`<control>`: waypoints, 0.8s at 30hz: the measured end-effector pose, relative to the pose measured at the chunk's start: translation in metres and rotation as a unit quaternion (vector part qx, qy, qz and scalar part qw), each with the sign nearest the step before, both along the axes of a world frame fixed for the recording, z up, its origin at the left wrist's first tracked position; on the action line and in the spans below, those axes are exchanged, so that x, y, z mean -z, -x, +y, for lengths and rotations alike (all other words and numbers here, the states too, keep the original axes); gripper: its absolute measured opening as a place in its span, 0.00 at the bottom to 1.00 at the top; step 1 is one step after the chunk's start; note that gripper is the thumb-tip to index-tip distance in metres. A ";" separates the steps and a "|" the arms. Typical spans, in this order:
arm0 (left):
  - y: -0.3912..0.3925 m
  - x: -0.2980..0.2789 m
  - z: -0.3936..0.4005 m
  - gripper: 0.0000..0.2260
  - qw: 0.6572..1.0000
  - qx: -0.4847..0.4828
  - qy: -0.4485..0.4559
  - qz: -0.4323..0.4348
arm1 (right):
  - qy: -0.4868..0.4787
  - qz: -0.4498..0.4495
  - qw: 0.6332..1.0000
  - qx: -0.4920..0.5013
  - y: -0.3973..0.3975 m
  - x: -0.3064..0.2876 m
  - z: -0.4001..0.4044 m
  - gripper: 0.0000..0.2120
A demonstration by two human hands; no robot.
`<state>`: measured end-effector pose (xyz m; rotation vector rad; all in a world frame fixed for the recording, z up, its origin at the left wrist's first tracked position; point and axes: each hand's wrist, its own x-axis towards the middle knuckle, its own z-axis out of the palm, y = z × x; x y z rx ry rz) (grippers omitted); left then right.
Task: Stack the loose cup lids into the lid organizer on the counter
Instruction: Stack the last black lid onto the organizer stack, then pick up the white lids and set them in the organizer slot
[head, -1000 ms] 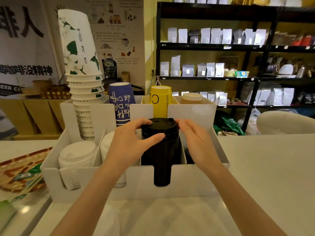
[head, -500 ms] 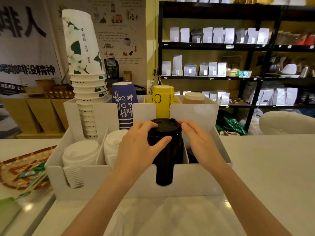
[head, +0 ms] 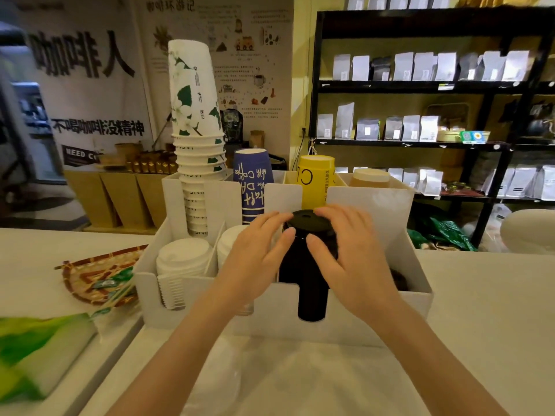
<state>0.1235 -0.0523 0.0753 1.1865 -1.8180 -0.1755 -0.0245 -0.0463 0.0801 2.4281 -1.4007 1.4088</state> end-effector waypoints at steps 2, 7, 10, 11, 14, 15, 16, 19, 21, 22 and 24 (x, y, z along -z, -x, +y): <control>-0.014 -0.002 0.006 0.12 0.999 -0.005 0.018 0.039 | 0.031 0.035 0.999 -0.024 -0.014 0.004 0.014 0.20; -0.052 0.007 0.030 0.08 0.996 -0.054 0.015 0.062 | 0.040 0.133 0.982 -0.130 -0.044 0.023 0.041 0.16; -0.075 0.018 0.051 0.06 0.995 -0.085 0.009 0.041 | 0.007 0.170 0.968 -0.184 -0.055 0.039 0.047 0.17; -0.083 0.023 0.059 0.07 0.995 -0.091 -0.009 0.035 | -0.012 0.183 0.962 -0.201 -0.058 0.044 0.048 0.17; -0.103 0.048 0.079 0.07 0.991 -0.110 -0.066 0.027 | -0.069 0.219 0.944 -0.235 -0.062 0.059 0.049 0.20; -0.109 0.058 0.085 0.08 0.990 -0.115 -0.083 0.020 | -0.084 0.230 0.940 -0.238 -0.063 0.063 0.049 0.21; -0.113 0.067 0.092 0.08 0.989 -0.113 -0.099 0.015 | -0.103 0.240 0.935 -0.239 -0.064 0.067 0.049 0.22; -0.120 0.085 0.111 0.17 0.983 -0.088 -0.163 0.004 | -0.173 0.256 0.918 -0.249 -0.065 0.077 0.048 0.28; -0.122 0.091 0.120 0.28 0.972 -0.086 -0.218 -0.018 | -0.213 0.256 0.907 -0.257 -0.066 0.083 0.048 0.35; -0.122 0.093 0.123 0.33 0.966 -0.087 -0.242 -0.031 | -0.226 0.248 0.905 -0.262 -0.066 0.086 0.048 0.38; -0.120 0.096 0.130 0.39 0.956 -0.077 -0.277 -0.055 | -0.251 0.219 0.905 -0.265 -0.067 0.093 0.049 0.41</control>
